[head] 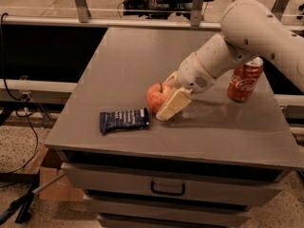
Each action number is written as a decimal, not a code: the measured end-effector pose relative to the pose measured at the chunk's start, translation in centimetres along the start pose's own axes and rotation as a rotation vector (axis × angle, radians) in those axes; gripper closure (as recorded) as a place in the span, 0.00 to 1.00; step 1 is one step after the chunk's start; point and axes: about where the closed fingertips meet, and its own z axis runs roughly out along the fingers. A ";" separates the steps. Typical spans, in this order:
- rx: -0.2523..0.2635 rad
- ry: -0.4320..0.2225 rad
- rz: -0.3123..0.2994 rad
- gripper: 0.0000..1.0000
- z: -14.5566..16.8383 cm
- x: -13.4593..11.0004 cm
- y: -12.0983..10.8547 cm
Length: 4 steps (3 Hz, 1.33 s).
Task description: Move apple near rxbar blueberry
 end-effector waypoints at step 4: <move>0.538 0.093 -0.170 0.00 -20.4 -5.2 -3.3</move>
Offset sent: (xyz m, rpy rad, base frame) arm 0.0206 -0.0641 0.0733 -0.1198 -0.1649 -0.0744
